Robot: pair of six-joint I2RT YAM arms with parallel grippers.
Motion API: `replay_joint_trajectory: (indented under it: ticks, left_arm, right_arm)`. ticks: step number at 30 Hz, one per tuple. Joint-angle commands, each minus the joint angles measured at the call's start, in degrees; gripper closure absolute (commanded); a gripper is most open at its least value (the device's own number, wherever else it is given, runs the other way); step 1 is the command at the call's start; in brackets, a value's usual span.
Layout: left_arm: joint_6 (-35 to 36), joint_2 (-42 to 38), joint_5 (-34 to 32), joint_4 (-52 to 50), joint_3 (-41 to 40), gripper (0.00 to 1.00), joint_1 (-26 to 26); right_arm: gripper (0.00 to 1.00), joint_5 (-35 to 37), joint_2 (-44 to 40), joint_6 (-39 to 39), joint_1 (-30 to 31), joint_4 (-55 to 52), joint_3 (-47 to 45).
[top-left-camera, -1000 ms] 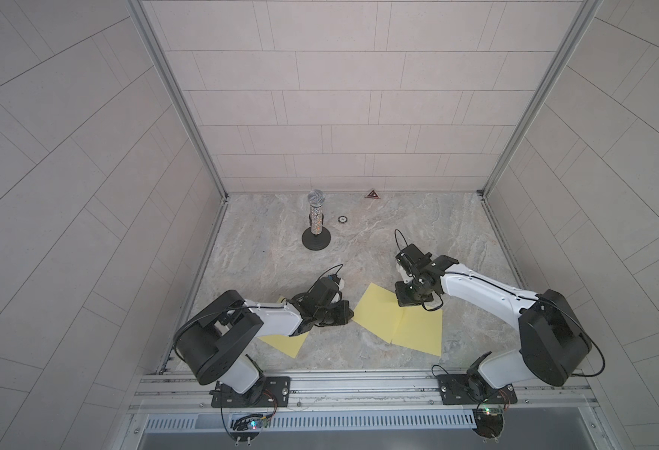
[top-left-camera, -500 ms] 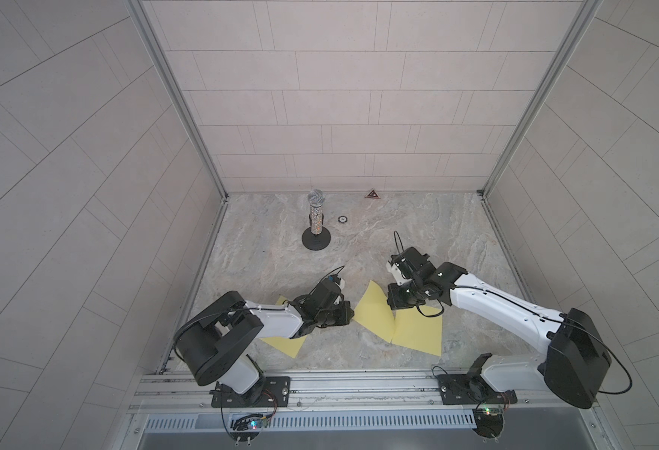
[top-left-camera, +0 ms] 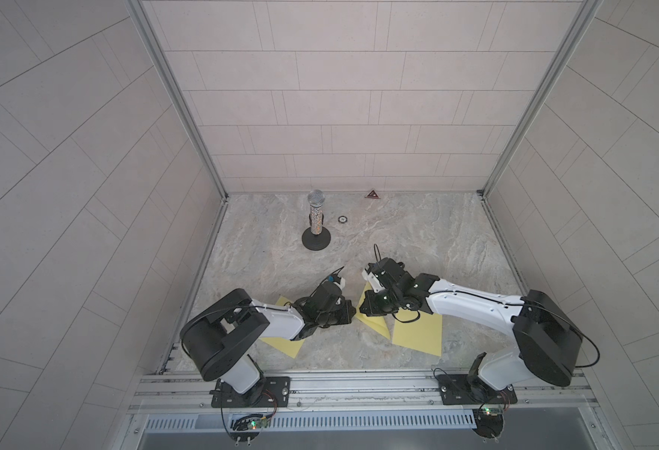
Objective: Fold the square paper diagonally
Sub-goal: Fold the paper at the center of the board.
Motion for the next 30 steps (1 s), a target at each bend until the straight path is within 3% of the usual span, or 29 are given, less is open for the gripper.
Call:
replay_joint_trajectory:
  ticks: [1, 15, 30]
  left_arm:
    - [-0.2, 2.4, -4.2, -9.5, -3.1, 1.00, 0.0]
    - [-0.8, 4.1, -4.5, -7.9, -4.1, 1.00, -0.1]
    - [-0.9, 5.7, -4.1, -6.7, -4.0, 1.00, -0.1]
  right_arm:
    - [1.00, 0.1, 1.9, 2.4, 0.1, 6.2, -1.7]
    - [1.00, -0.3, 6.9, 6.8, -1.2, 17.8, -6.4]
    - [1.00, -1.8, 7.7, 5.6, -3.3, 19.6, -7.2]
